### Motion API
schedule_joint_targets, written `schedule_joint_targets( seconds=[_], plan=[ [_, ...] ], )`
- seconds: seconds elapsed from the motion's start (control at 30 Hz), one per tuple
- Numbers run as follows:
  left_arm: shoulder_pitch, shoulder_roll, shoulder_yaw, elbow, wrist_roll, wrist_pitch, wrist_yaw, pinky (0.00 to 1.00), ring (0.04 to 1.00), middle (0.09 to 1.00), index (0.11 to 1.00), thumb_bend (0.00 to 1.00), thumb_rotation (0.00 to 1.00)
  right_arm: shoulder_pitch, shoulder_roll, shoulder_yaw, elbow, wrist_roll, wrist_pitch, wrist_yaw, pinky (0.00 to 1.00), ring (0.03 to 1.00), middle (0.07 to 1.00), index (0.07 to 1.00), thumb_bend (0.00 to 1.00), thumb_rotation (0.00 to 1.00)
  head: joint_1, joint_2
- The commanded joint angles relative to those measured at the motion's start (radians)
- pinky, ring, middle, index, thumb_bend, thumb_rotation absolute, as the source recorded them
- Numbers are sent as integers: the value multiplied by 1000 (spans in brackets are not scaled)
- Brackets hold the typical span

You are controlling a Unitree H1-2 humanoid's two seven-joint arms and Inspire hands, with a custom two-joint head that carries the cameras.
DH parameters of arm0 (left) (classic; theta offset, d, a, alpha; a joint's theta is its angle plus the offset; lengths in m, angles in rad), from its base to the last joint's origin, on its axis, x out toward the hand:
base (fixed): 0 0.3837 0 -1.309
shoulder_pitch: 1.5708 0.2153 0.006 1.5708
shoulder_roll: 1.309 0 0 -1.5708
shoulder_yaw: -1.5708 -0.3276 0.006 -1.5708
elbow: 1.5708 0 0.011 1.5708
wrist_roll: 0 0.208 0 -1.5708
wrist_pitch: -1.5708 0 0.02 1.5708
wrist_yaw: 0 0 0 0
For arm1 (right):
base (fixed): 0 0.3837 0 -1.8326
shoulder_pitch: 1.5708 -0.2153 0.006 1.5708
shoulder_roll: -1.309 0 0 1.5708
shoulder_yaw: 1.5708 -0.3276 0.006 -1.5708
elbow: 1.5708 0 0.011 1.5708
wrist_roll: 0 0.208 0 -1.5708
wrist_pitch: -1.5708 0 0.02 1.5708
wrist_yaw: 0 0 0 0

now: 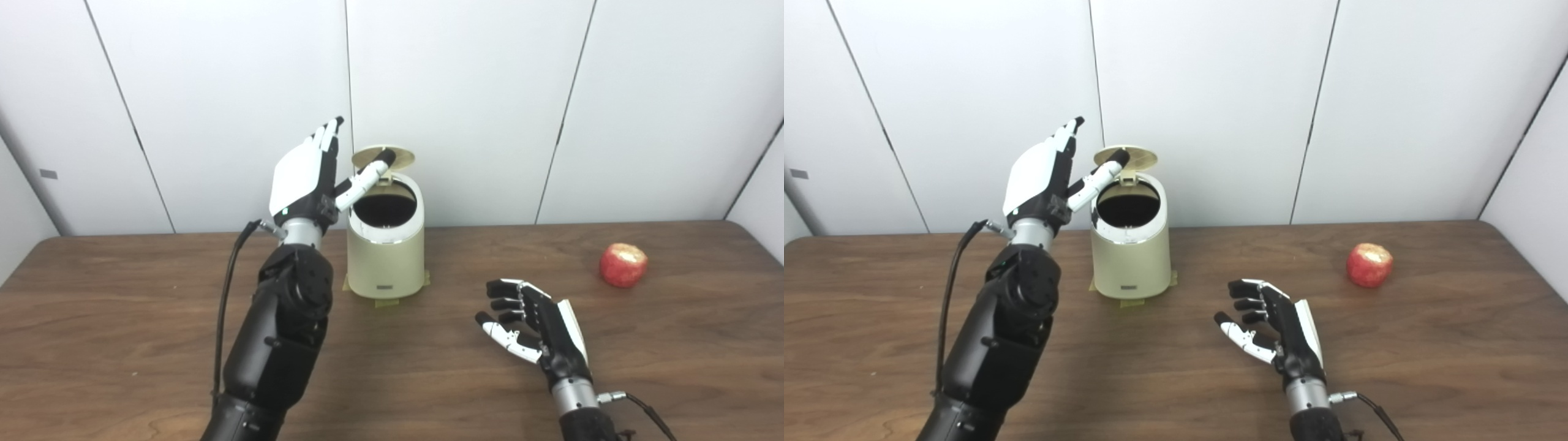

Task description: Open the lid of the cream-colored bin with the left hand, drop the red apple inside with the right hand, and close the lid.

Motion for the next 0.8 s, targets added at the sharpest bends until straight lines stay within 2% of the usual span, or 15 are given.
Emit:
schedule_joint_targets(
  seconds=[0.0, 0.07, 0.17, 0.23, 0.3, 0.37, 0.43, 0.47, 0.5, 0.57, 0.6, 0.63, 0.7, 0.73, 0.77],
  plan=[
    [6, 21, 21, -67, -29, -32, 25, 1000, 1000, 1000, 1000, 664, 1000, -33, -6, -1, -28, -4, -36, -11, 584, 664, 686, 661, 249, 211, 3, 1],
    [57, 35, 39, -117, -58, -49, 27, 1000, 1000, 1000, 1000, 646, 1000, -32, -9, -4, -34, -16, -41, -23, 579, 667, 687, 662, 247, 249, 7, 1],
    [124, 47, 75, -180, -135, -80, 22, 1000, 1000, 1000, 1000, 587, 1000, -35, 1, -21, -57, -21, -12, -39, 540, 647, 675, 666, 253, 260, 11, 3],
    [171, 56, 104, -209, -190, -114, 26, 1000, 1000, 1000, 992, 526, 1000, -42, 9, -38, -63, -7, -12, -51, 557, 657, 688, 672, 251, 184, 11, 0],
    [219, 65, 136, -219, -243, -160, 39, 984, 1000, 1000, 991, 515, 1000, -49, 13, -58, -76, 36, -10, -42, 571, 663, 692, 674, 256, 173, 9, -3],
    [262, 70, 170, -209, -311, -226, 51, 958, 1000, 1000, 997, 512, 1000, -55, -1, -62, -102, 48, 5, -21, 610, 688, 710, 688, 287, 286, 9, -4],
    [296, 77, 195, -202, -381, -279, 46, 949, 999, 1000, 998, 520, 1000, -59, -46, -40, -126, -5, 4, -2, 603, 698, 720, 710, 336, 350, 9, -4],
    [324, 80, 218, -208, -473, -293, 7, 948, 998, 1000, 998, 521, 1000, -65, -86, -29, -145, -51, 4, 10, 598, 699, 722, 716, 350, 359, 9, -4],
    [352, 85, 237, -210, -555, -313, -26, 979, 999, 1000, 999, 545, 1000, -71, -126, -20, -165, -96, 12, 25, 580, 693, 737, 749, 474, 348, 9, -4],
    [400, 96, 264, -207, -690, -356, -84, 980, 995, 1000, 1000, 550, 1000, -83, -196, -8, -199, -165, 32, 56, 579, 713, 771, 787, 596, 348, -2, -6],
    [422, 102, 273, -201, -739, -383, -104, 969, 989, 1000, 990, 547, 955, -91, -237, -1, -220, -204, 53, 83, 617, 749, 801, 808, 686, 331, -3, -6],
    [435, 106, 279, -197, -772, -400, -117, 949, 972, 990, 973, 559, 929, -96, -264, 4, -234, -230, 67, 102, 641, 770, 820, 823, 724, 347, -3, -6],
    [484, 115, 289, -196, -833, -435, -145, 921, 940, 959, 940, 597, 902, -129, -372, 18, -248, -285, 62, 170, 673, 805, 849, 844, 801, 369, -7, -9],
    [499, 119, 290, -196, -851, -446, -154, 907, 930, 947, 930, 615, 894, -142, -405, 24, -253, -299, 66, 196, 685, 824, 866, 853, 838, 381, -7, -9],
    [518, 124, 288, -195, -861, -459, -161, 900, 925, 941, 924, 624, 890, -169, -457, 39, -269, -337, 103, 261, 691, 834, 874, 858, 857, 387, -6, -11]
  ],
)
